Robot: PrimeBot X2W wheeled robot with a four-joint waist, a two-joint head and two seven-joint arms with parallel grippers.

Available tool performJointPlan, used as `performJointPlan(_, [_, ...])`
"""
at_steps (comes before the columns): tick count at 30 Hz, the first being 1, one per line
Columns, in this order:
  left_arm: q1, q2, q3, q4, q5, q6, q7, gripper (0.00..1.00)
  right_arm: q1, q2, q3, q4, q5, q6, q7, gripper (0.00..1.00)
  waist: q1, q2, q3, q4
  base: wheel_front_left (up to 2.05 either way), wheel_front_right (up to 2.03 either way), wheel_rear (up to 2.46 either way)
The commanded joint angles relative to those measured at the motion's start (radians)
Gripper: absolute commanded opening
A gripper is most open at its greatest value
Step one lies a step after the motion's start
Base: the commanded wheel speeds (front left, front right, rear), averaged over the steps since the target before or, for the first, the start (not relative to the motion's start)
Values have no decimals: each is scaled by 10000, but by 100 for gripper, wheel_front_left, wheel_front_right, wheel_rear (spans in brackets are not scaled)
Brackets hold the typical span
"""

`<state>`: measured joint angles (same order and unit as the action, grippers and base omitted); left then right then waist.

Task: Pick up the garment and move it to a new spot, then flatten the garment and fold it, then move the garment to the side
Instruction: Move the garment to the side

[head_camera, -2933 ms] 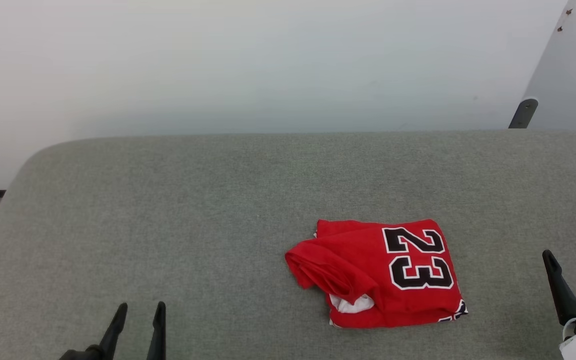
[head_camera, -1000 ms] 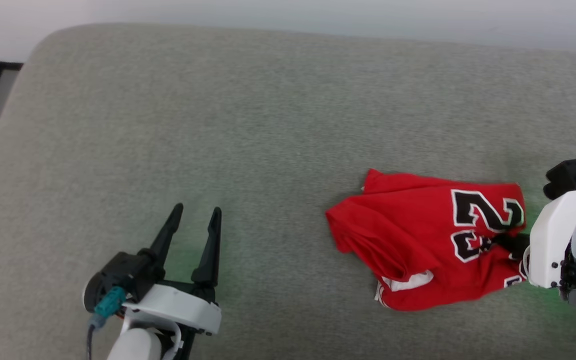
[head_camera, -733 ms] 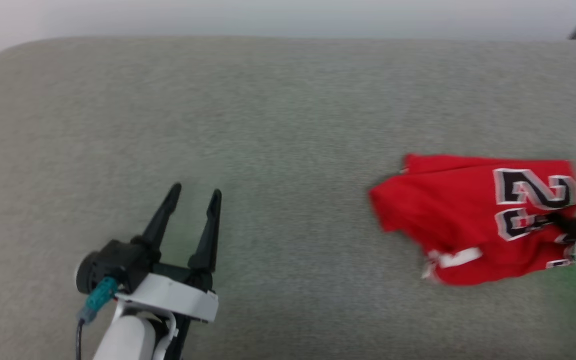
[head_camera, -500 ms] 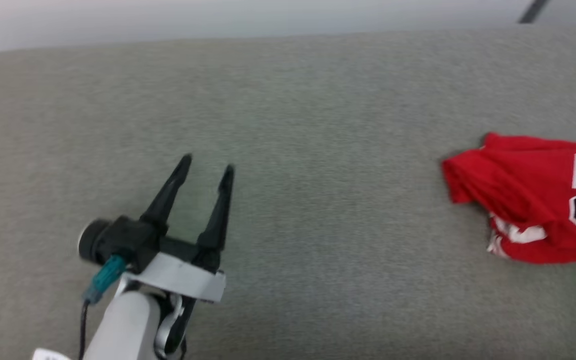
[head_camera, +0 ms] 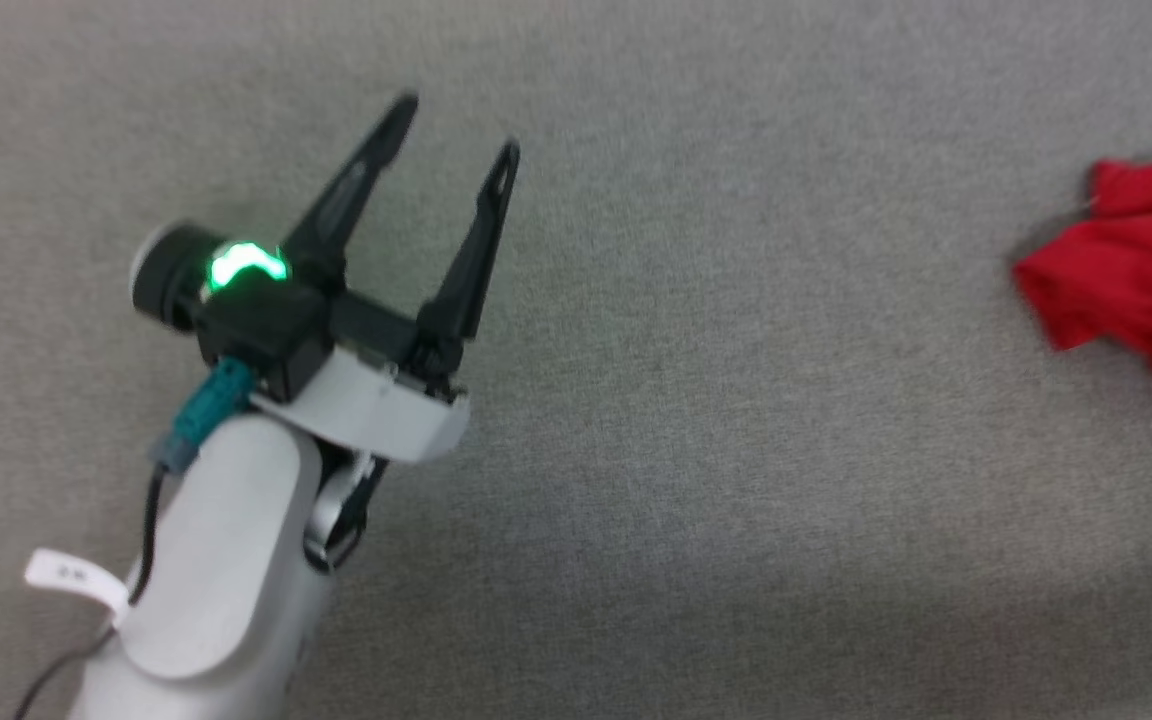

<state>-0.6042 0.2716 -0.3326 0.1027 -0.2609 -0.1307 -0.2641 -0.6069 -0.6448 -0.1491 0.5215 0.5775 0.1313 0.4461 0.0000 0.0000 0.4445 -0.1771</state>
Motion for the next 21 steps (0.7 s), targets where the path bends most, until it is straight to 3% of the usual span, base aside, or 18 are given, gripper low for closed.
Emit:
performJointPlan(1, [-275,49,-48,5,13,7,3,100,-403,-48,-159,319,-183,-12,-145,0,0,0,666,-85,0,0,0])
performJointPlan(9, [-1016,259,-188,3,144,7,3,100,-2097,-128,-570,2567,-1734,-12,-1200,0,0,0,1355,120,0,0,0])
performJointPlan(21, [-1220,494,-172,-34,235,7,5,100,-3558,375,-1196,5302,-3582,-12,-3276,0,0,0,1761,206,0,0,0])
